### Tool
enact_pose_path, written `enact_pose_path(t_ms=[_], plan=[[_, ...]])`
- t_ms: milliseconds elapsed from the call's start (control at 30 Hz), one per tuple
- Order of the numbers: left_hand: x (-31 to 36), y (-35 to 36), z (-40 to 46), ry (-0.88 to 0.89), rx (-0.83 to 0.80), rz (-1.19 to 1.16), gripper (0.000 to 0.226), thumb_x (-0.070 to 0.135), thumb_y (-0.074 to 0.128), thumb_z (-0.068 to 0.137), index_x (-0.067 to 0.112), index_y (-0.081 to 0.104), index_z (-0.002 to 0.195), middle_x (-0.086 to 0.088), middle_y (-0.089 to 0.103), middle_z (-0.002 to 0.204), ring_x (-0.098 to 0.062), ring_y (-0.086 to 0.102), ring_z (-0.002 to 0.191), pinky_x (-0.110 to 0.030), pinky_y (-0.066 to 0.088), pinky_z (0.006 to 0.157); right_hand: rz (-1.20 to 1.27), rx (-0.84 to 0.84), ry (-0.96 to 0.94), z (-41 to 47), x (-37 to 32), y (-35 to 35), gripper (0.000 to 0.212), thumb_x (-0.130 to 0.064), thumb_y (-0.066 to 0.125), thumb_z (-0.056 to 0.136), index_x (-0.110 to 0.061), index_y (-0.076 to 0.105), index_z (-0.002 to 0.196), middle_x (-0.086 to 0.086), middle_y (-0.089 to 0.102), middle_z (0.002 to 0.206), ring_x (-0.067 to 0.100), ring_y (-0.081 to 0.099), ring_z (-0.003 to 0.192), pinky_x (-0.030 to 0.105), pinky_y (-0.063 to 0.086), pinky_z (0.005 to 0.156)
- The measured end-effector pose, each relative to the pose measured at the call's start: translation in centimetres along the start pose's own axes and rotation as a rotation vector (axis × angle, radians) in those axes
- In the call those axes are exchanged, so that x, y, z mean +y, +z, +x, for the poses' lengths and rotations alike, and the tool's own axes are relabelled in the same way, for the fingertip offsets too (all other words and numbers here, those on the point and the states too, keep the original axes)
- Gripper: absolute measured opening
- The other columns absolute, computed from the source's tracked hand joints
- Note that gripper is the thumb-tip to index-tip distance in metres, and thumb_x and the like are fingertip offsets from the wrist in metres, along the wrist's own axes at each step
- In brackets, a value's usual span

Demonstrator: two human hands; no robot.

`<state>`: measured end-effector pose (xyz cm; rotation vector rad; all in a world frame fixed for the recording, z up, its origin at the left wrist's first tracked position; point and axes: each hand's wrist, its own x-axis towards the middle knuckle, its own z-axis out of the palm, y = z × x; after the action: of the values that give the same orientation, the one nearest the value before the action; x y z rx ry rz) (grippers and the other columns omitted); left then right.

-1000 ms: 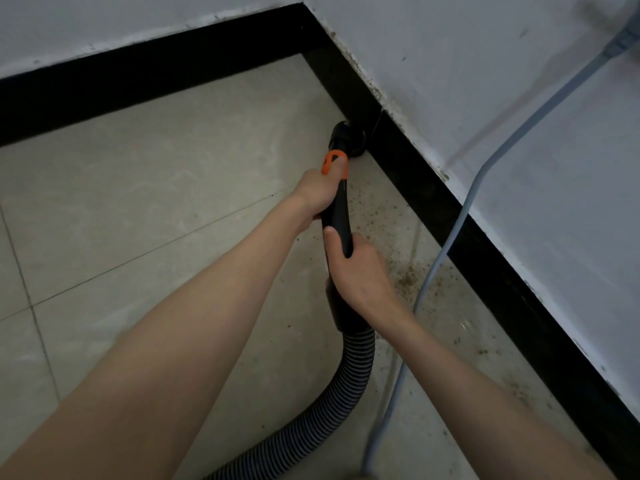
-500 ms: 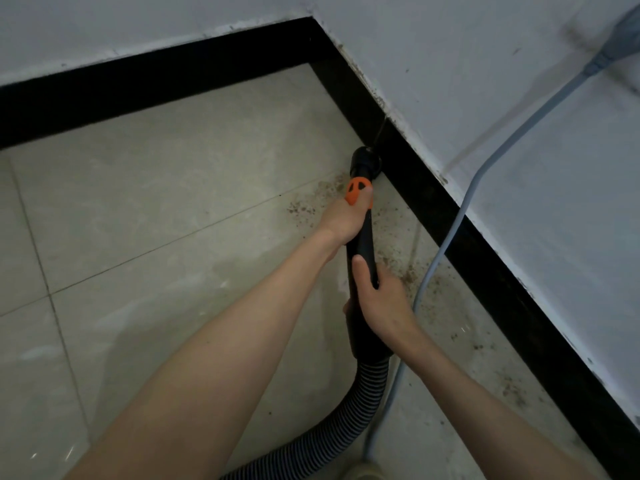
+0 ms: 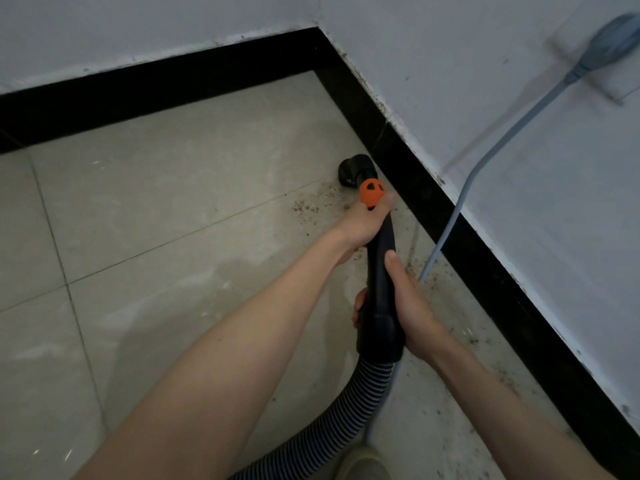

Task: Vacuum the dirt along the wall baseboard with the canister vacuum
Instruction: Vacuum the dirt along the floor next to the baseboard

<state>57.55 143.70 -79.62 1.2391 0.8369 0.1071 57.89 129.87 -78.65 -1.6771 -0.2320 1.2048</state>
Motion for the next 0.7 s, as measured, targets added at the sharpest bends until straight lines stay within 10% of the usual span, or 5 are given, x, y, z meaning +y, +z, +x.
enact_pose_path(t_ms=[400,700], plan=[[0.0,-2.9,-3.7,-0.119,0.012,-0.082,0.044,0.044,0.047,0.096,0.004,0.052,0.113,-0.004,0.054,0.085,-0.015,0.054,0.073,-0.024,0.045,0.064,0.086,-0.098,0.099,-3.5,-0.8,4.1,0.057,-0.052,0.032,0.099,-0.004,0.047,0.127,0.021,0.063,0.066,0.031,0.06,0.054,0.036,0.054,0.054],[1.7,-9.3,-6.2,-0.184,0.075,-0.242,0.027,0.04,0.049,0.096,0.018,0.052,0.081,-0.001,0.055,0.079,-0.014,0.055,0.071,-0.025,0.046,0.061,-0.07,-0.082,0.226,-4.2,-4.8,10.4,0.051,-0.053,0.031,0.101,-0.009,0.055,0.111,0.019,0.064,0.066,0.032,0.063,0.057,0.037,0.054,0.059]])
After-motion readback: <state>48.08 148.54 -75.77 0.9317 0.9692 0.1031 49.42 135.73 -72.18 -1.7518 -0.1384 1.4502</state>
